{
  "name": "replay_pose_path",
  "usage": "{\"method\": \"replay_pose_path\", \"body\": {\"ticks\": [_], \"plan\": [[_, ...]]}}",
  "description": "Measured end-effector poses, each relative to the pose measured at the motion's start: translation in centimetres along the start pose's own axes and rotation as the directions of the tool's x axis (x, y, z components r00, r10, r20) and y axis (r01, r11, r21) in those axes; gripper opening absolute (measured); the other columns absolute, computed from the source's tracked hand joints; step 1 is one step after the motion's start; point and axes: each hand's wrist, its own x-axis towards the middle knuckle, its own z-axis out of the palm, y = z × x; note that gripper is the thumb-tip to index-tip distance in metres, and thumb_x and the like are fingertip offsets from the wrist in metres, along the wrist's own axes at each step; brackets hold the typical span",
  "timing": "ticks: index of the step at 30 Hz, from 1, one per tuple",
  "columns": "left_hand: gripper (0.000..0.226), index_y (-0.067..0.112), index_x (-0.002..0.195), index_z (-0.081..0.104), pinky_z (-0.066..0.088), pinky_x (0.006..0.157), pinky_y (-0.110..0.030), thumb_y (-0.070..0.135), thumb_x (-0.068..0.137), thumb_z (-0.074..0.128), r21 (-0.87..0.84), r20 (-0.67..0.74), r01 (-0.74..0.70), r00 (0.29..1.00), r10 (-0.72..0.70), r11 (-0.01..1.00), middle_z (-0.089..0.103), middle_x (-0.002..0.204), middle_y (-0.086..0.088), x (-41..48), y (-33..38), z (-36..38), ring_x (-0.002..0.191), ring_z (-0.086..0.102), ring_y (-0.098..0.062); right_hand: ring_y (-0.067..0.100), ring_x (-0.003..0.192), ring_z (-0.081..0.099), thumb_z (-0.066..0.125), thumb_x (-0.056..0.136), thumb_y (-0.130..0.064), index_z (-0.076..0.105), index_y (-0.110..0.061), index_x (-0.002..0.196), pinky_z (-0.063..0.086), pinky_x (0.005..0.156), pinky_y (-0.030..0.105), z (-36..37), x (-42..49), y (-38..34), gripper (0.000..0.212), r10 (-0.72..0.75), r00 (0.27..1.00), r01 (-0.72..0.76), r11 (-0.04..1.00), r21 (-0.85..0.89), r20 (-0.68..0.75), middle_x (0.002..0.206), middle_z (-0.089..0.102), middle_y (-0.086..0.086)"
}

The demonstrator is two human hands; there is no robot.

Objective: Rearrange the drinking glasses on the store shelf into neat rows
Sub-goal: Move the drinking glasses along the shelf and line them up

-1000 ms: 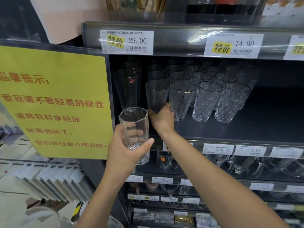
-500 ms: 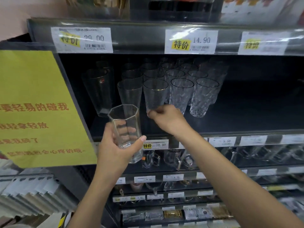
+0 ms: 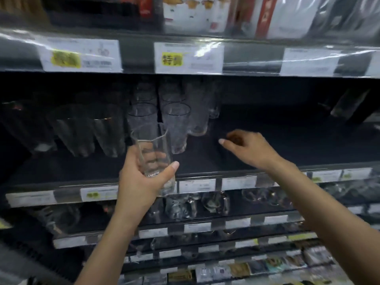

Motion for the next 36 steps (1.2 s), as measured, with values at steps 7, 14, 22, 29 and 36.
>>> {"method": "replay_pose_path", "body": {"ticks": [7,14,22,29,36], "plan": [[0.047,0.037,0.101,0.049,0.059,0.068,-0.032,0.023,0.072,0.084,0.053,0.010,0.021,1.000,-0.021,0.998,0.069,0.096,0.002,0.5,-0.1,10.6,0.086,0.071,-0.013,0.029,0.133,0.046,0.037,0.083,-0.082,0.045,-0.026,0.146,0.041,0.107,0.045,-2.1,3.9,11.0,0.084,0.012,0.991,0.009,0.988,-0.156,0.134,0.146,0.050,0.005],[0.057,0.027,0.118,0.045,0.059,0.082,-0.035,0.031,0.075,0.083,0.086,-0.081,0.047,0.996,-0.040,0.995,0.070,0.099,0.010,2.5,0.4,18.0,0.085,0.069,0.001,0.025,0.152,0.010,0.028,0.089,-0.079,0.019,-0.035,0.157,0.008,0.121,0.048,-2.0,6.2,16.3,0.082,0.022,0.959,0.061,0.958,-0.282,0.282,0.166,0.013,0.002],[0.054,0.023,0.110,0.042,0.057,0.083,-0.027,0.045,0.077,0.079,0.231,-0.152,0.039,0.988,-0.004,0.972,0.067,0.103,0.014,6.7,-1.6,23.0,0.086,0.067,0.003,0.021,0.153,0.000,0.021,0.087,-0.081,0.013,-0.036,0.157,-0.001,0.122,0.048,-0.8,7.1,17.5,0.084,-0.032,0.961,0.118,0.945,-0.304,0.273,0.167,0.006,0.002],[0.070,0.017,0.123,0.037,0.056,0.088,-0.034,0.044,0.075,0.081,0.322,-0.066,0.047,0.997,-0.027,0.946,0.063,0.112,0.002,9.7,-3.4,24.0,0.102,0.065,-0.014,0.021,0.153,0.000,0.020,0.088,-0.081,0.014,-0.035,0.157,-0.001,0.122,0.049,-0.8,7.1,17.6,0.084,-0.039,0.960,0.127,0.943,-0.307,0.276,0.167,0.006,0.002],[0.070,0.014,0.128,0.045,0.049,0.090,-0.023,0.041,0.075,0.082,0.368,-0.074,0.068,0.996,-0.043,0.927,0.062,0.120,0.001,10.1,-3.3,24.0,0.105,0.061,-0.011,0.021,0.153,0.002,0.022,0.087,-0.081,0.016,-0.035,0.157,0.000,0.122,0.048,-0.8,7.2,17.7,0.083,-0.043,0.963,0.126,0.944,-0.305,0.265,0.167,0.008,0.001]]}}
